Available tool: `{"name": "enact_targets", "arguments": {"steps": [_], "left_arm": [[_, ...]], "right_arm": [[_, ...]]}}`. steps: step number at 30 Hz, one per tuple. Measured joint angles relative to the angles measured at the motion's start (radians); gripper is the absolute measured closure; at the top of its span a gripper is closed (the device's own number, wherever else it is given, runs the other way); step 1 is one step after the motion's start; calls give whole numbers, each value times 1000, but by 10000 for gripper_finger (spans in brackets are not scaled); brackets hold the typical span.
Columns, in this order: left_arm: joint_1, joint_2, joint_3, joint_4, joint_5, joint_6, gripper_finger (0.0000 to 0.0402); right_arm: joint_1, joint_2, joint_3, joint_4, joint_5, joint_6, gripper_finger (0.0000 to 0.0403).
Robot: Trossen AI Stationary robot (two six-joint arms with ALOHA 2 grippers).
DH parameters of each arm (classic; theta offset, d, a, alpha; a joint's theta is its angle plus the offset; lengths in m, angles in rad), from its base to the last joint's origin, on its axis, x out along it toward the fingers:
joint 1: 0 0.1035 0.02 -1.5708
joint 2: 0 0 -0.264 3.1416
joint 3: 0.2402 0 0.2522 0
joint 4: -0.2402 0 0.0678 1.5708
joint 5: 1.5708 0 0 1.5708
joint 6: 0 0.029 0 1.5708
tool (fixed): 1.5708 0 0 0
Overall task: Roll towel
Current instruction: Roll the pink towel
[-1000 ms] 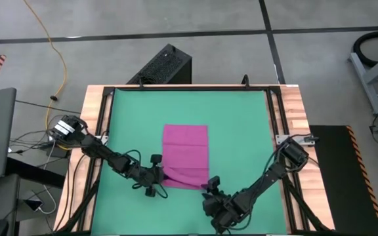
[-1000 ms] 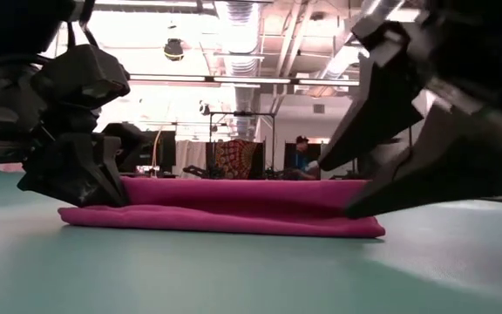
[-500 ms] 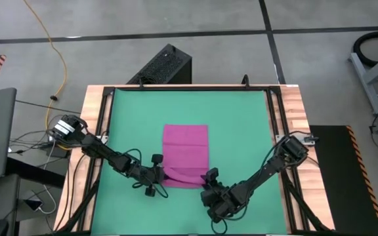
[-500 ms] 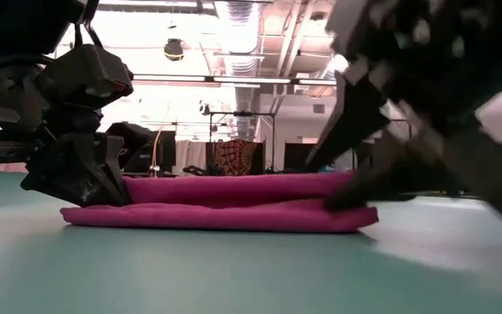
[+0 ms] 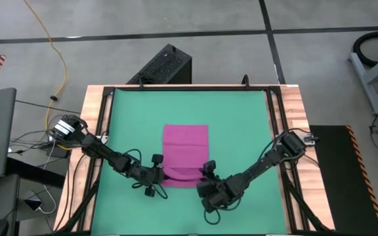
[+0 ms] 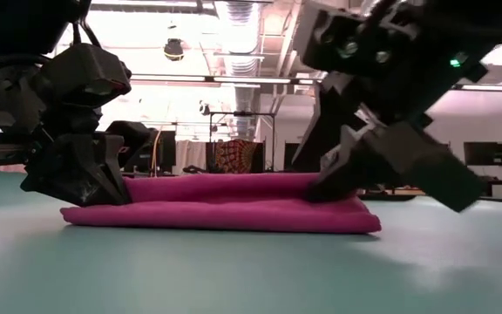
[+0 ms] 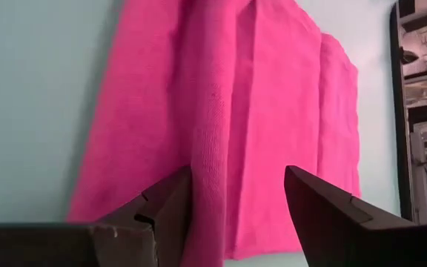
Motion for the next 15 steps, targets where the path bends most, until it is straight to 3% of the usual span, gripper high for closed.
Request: {"name": "enact_targets", "arguments": {"steps": [10,15], "left_arm": [[0,-14,0,-8,1,-1,401],[-2,-137,-5,-78,7,-23,401]], "right_arm": [[-39,-3,-21,-18,-130,104,168],[-50,-8,-79,76,-157,122,169]]}}
